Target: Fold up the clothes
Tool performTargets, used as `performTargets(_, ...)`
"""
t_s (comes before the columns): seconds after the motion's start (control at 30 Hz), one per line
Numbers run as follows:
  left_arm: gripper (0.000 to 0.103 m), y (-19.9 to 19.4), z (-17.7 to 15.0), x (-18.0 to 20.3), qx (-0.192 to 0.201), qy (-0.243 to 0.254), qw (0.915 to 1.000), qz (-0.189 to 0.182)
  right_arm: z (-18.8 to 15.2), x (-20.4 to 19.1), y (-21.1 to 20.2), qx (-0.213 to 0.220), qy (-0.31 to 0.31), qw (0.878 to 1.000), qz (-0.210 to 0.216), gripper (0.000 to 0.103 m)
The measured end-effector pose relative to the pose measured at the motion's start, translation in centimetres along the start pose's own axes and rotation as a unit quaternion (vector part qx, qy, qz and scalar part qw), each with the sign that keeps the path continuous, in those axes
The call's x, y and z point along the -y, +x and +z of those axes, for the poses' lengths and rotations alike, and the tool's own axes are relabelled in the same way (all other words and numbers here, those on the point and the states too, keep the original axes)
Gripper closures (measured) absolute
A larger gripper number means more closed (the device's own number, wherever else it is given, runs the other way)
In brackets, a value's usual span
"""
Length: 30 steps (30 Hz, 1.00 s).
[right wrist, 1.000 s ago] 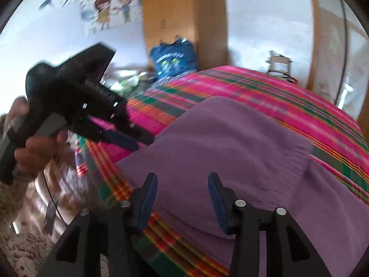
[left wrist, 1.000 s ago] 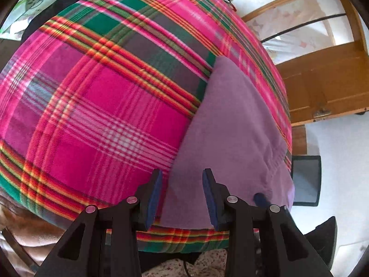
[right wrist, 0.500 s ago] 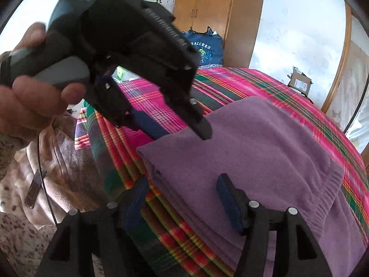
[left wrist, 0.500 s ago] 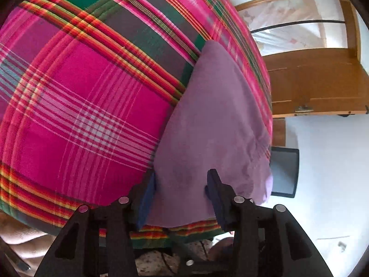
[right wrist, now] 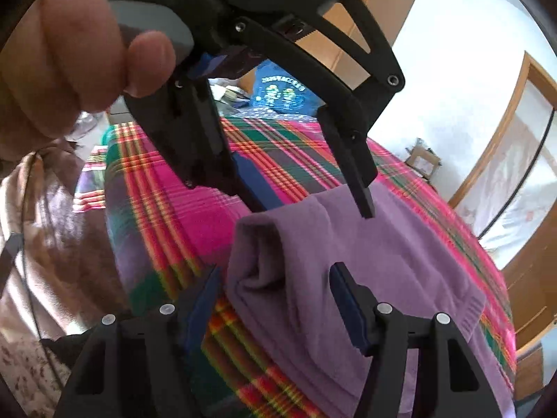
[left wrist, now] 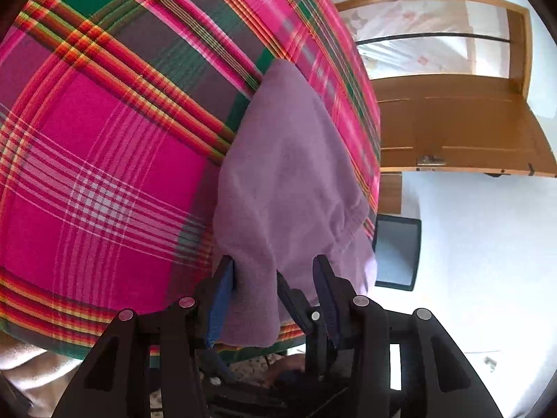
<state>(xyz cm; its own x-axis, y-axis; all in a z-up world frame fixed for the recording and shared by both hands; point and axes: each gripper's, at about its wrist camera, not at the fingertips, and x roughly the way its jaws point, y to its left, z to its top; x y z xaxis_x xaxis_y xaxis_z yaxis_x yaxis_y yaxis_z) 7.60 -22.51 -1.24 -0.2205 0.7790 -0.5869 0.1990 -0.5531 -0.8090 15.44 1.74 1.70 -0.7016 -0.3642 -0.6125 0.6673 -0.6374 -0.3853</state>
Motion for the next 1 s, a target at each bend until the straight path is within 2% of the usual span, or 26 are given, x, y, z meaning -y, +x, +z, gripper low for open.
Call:
performTargets(0.13,0.057,-1.1,-0.1,-0.7,-0.001,-0.002,1.0,-0.001,0.3,0.2,0.4,-0.006,0.02,1.0,-0.007,0.041)
performTargets(0.17,0.057,-0.4,0.0,0.2,0.0,-0.003,1.0,0.0,0.4,0.2,0.5,-0.008,0.025,1.0,-0.005,0.042)
performTargets(0.2,0.057,0.6,0.2,1.5,0.002,-0.005,1.0,0.001,0.5,0.3,0.6,-0.011,0.031,0.999,-0.004,0.046)
performTargets(0.3,0.057,0.1,0.4,1.3,0.011,-0.011,0.9999,0.003,0.5,0.2,0.7,-0.014,0.035,0.999,-0.008,0.056)
performTargets(0.33,0.057,-0.2,0.5,1.2,0.016,-0.013,0.9998,0.006,0.5,0.2,0.7,-0.015,0.035,0.999,-0.011,0.064)
performTargets(0.43,0.054,-0.8,1.1,1.2,0.046,-0.019,0.9985,0.021,0.4,0.4,0.6,-0.019,0.04,0.999,-0.017,0.08)
performTargets(0.5,0.054,-0.6,1.8,1.2,0.051,-0.019,0.9983,0.022,0.4,0.8,0.1,-0.016,0.055,0.998,-0.011,0.084)
performTargets(0.57,0.054,0.0,2.6,1.2,0.043,-0.024,0.9985,0.022,0.5,1.1,-0.6,-0.008,0.065,0.998,-0.008,0.085)
performTargets(0.7,0.053,2.0,4.1,2.4,0.017,0.003,0.9994,0.029,0.7,1.6,-1.8,0.003,0.082,0.997,0.003,0.086)
performTargets(0.83,0.053,3.5,5.5,2.9,0.016,0.002,0.9999,0.006,1.0,1.6,-2.8,0.008,0.1,0.995,0.017,0.086)
performTargets(1.0,0.054,6.6,7.9,4.4,-0.008,0.01,0.9999,-0.006,1.2,1.8,-3.5,0.01,0.114,0.993,0.029,0.086)
